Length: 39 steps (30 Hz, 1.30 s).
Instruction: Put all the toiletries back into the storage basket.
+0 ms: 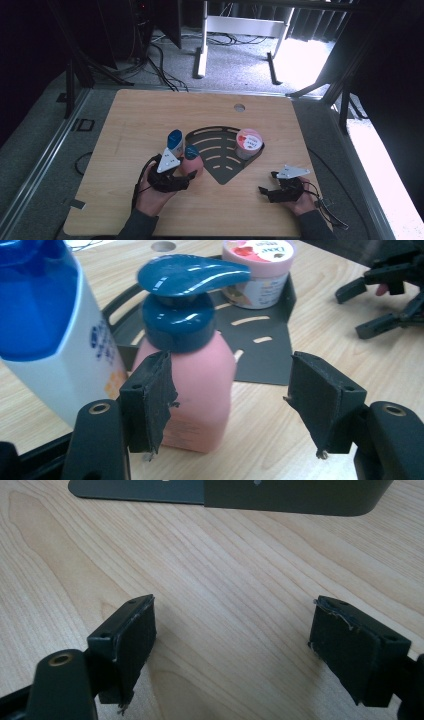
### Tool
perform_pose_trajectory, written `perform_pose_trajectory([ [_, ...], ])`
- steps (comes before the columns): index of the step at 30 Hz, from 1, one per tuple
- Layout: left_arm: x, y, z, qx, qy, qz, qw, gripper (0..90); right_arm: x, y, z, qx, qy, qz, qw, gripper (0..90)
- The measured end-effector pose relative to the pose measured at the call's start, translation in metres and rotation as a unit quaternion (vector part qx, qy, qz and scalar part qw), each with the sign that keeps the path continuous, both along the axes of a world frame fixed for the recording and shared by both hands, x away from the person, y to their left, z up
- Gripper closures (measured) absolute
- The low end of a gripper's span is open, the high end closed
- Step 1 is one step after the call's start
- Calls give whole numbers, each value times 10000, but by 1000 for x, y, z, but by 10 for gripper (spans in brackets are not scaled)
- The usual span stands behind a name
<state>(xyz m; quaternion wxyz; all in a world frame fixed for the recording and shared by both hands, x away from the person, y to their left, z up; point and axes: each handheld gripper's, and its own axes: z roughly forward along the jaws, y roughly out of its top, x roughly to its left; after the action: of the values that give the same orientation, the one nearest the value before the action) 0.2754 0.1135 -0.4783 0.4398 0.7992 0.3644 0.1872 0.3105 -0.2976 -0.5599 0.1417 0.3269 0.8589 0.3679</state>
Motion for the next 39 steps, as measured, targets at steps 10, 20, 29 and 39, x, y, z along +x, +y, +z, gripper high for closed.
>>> perform_pose_trajectory([
  [10,14,-3,0,130,-101,122,9998,329,0,0,0,-2,3,8,10000,182],
  [20,27,-9,-1,129,-57,162,9998,330,0,0,0,-2,0,7,10000,182],
  [29,37,-16,-1,50,-48,164,9998,346,0,0,0,2,-1,10,10000,183],
  [39,43,-20,-1,94,-76,144,9998,388,-2,-1,0,-3,-7,10,10000,183],
])
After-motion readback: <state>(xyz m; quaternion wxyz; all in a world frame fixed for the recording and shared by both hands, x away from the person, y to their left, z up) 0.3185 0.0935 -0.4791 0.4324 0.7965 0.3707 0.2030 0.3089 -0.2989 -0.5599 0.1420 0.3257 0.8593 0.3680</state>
